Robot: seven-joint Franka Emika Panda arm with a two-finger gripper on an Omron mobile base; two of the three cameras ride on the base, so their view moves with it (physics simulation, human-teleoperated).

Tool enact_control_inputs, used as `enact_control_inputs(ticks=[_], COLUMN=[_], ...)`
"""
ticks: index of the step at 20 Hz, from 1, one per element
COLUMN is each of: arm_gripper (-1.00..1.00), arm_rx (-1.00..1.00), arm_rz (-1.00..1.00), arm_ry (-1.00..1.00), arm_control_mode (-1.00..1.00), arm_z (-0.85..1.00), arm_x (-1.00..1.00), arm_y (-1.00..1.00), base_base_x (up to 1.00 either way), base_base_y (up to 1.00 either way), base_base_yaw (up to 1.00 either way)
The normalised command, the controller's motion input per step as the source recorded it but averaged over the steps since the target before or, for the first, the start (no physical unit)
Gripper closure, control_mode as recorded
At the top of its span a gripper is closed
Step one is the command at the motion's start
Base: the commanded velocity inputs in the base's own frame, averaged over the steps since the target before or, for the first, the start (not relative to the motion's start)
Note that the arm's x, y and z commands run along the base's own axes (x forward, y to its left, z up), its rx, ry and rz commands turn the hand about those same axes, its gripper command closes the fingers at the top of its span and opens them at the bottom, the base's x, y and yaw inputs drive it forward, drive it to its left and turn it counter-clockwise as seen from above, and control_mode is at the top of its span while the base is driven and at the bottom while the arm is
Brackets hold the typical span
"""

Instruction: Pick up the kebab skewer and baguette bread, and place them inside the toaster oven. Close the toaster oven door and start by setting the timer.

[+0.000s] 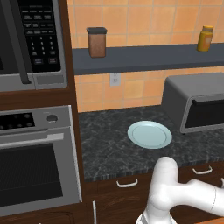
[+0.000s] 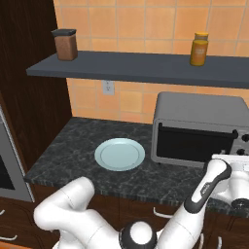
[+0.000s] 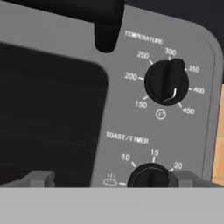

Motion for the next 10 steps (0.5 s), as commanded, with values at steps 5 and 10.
enact_control_inputs(ticks=[5,10], arm_gripper=[-1.0,-1.0], arm_rx=[-0.02,-0.02], arm_rz=[-0.08,-0.1], arm_ry=[0.0,0.0], arm_control_mode=[-1.0,-1.0], arm_z=[-0.02,0.0], arm_x=[0.23,0.03], arm_y=[-0.21,-0.07], base_base_x=[0.0,0.0], base_base_y=[0.0,0.0], base_base_yaw=[0.0,0.0])
